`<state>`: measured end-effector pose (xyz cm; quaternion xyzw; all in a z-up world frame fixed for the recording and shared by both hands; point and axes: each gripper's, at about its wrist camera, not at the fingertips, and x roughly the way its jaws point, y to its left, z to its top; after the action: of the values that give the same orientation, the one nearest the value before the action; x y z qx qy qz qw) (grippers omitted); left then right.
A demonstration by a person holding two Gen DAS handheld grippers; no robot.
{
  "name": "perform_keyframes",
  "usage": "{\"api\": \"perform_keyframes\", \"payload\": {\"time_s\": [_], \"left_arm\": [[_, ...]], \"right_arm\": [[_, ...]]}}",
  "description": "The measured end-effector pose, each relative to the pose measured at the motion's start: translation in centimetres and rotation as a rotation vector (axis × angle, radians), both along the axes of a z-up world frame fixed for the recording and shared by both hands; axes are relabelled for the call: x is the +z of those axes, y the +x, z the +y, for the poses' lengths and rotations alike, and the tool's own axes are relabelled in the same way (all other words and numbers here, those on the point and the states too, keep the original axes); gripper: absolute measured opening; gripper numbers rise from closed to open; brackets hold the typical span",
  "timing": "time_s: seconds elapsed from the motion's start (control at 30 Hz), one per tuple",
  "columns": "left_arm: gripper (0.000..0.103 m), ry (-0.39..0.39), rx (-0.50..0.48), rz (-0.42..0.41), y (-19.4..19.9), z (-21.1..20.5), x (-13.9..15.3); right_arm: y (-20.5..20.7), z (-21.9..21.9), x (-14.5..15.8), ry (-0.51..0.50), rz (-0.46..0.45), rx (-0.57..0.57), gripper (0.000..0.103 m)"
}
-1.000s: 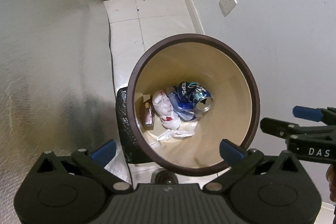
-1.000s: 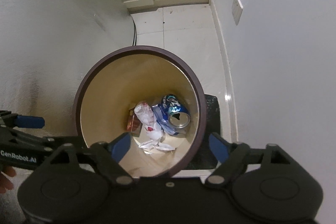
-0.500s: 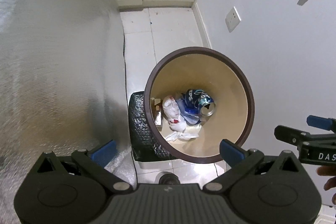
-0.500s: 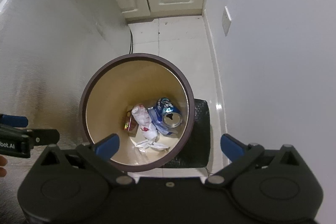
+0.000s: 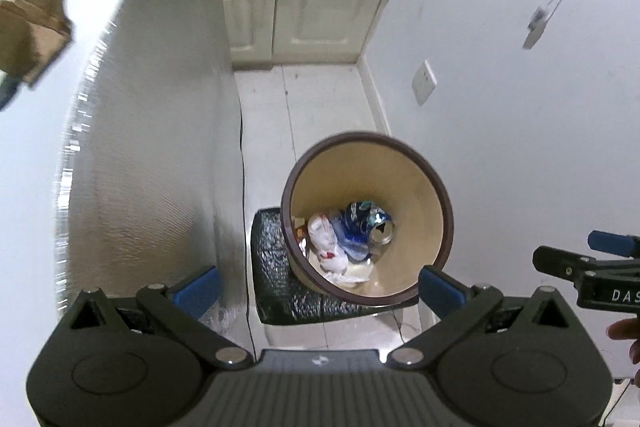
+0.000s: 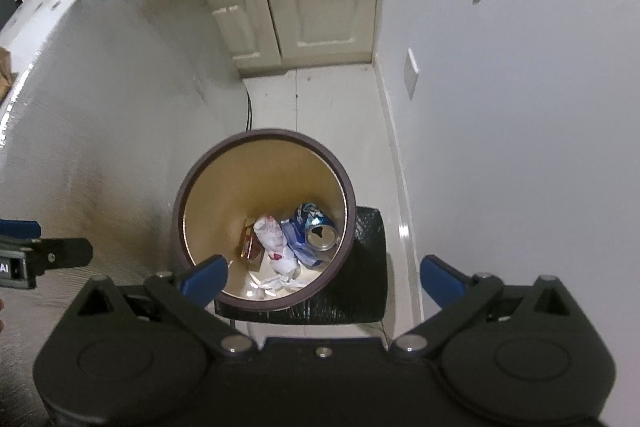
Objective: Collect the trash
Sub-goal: 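Raise both grippers from the bin and move back over the table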
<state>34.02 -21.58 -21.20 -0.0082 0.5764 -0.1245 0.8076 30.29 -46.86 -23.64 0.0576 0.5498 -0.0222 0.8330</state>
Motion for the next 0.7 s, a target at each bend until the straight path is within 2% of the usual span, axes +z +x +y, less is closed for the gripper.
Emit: {"api": "perform_keyframes", "payload": {"time_s": [0.37,0.7], "left_arm": [[0.103,-0.069,0.031,-0.16,-4.3,3.4,7.0],[0.103,-0.112,0.073,-0.28,-8.9,8.3,12.0]], "right_arm": [[-4.1,2.4,6.4,-0.009,-0.134,0.008,0.103],[-7.9,6.6,11.3,-0.03,-0.246,0.032,0.103]]}}
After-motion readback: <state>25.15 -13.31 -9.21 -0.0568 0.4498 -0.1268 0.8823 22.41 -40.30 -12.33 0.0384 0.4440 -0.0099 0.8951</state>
